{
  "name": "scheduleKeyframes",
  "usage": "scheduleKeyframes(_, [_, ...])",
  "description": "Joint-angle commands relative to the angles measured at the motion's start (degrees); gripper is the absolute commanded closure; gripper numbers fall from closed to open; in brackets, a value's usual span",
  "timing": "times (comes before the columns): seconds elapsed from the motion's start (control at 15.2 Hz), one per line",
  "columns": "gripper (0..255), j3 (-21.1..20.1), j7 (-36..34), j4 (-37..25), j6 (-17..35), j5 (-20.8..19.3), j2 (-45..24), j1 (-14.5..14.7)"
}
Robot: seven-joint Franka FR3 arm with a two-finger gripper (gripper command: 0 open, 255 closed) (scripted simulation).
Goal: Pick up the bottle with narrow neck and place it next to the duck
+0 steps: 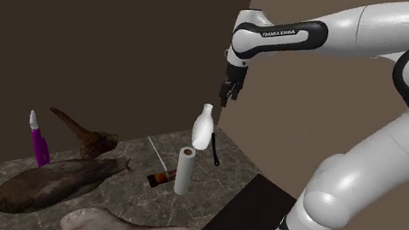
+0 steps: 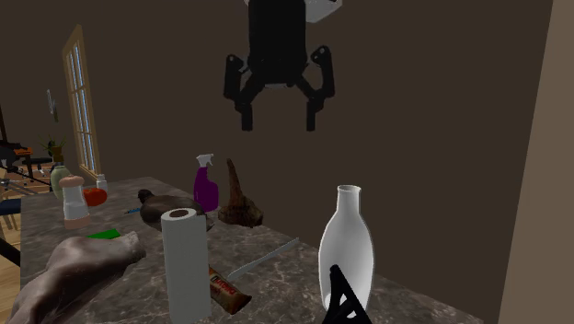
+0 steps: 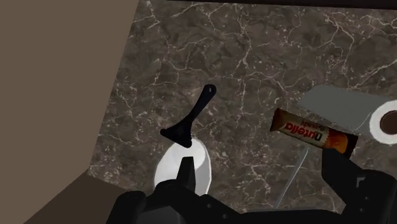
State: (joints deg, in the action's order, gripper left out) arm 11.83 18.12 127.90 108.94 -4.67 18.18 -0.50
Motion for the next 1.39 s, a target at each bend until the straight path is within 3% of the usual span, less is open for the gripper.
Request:
scheduleKeyframes(0.0, [0, 0.8, 1.4, -2.0, 1.9, 0.5, -4.0, 0.1])
scheduleKeyframes(0.46, [0, 3.2, 7.5, -11.7, 7.3, 3.9, -19.6, -0.6])
scheduleKeyframes(0.92, [0, 3.5, 12.8, -24.2, 9.0, 8.2, -34.6, -2.8])
scheduleKeyframes(1.32, [0, 3.3, 13.1, -21.9, 13.1, 8.8, -36.4, -3.0])
